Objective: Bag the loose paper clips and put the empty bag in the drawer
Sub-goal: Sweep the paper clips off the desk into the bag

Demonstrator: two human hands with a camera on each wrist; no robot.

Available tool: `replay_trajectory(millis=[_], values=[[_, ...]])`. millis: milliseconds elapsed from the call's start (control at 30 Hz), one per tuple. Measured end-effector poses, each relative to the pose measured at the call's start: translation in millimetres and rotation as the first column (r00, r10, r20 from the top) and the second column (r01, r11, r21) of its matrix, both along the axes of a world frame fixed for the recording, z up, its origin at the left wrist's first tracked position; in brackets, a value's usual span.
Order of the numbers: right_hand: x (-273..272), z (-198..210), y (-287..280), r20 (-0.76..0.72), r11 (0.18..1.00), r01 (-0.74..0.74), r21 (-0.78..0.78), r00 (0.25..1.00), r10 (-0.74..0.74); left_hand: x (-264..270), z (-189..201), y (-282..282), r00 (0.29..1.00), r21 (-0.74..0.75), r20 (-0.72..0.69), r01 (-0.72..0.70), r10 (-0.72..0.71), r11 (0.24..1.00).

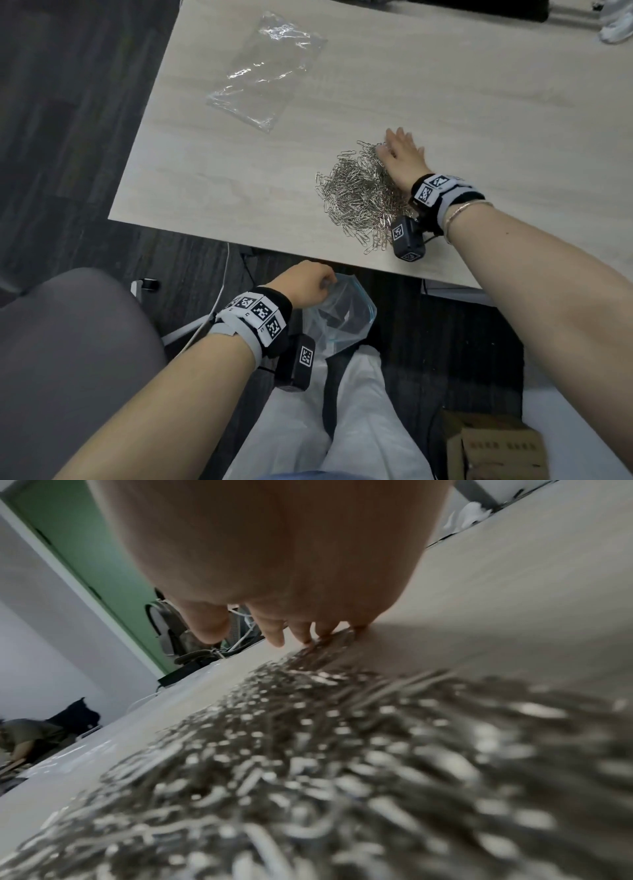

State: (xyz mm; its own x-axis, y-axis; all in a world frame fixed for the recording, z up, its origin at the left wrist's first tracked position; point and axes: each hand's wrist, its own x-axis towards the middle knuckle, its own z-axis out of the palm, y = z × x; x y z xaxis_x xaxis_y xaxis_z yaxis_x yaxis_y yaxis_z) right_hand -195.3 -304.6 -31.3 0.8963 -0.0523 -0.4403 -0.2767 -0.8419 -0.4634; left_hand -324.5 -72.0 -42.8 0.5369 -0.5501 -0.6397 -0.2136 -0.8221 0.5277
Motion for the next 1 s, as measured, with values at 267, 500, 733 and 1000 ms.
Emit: replay_trajectory(millis=[267, 500, 733, 1000], values=[[-5.2, 7.3, 36.6, -0.025, 0.943, -0.333, 0.003, 0.943, 0.333, -1.1, -5.6, 5.4, 0.998, -0.015, -0.021, -0.054, 0.054, 0.998], [-37.9, 17.2, 24.3, 0.080, 0.934, -0.356, 0.015, 0.932, 0.354, -10.4, -4.8, -3.0, 0.992, -0.052, -0.031, -0.122, 0.121, 0.991], [-112.4, 35.8, -28.8, 0.131, 0.987, -0.059, 0.149, 0.991, 0.039, -23.6, -0.9, -27.9, 0.997, -0.054, -0.019, -0.078, 0.077, 0.996], [-202.3, 40.3, -5.0, -0.043, 0.947, 0.017, 0.320, 0.999, -0.004, -43.1, 6.1, -60.6, 0.999, -0.096, -0.001, 0.038, -0.038, 0.995]])
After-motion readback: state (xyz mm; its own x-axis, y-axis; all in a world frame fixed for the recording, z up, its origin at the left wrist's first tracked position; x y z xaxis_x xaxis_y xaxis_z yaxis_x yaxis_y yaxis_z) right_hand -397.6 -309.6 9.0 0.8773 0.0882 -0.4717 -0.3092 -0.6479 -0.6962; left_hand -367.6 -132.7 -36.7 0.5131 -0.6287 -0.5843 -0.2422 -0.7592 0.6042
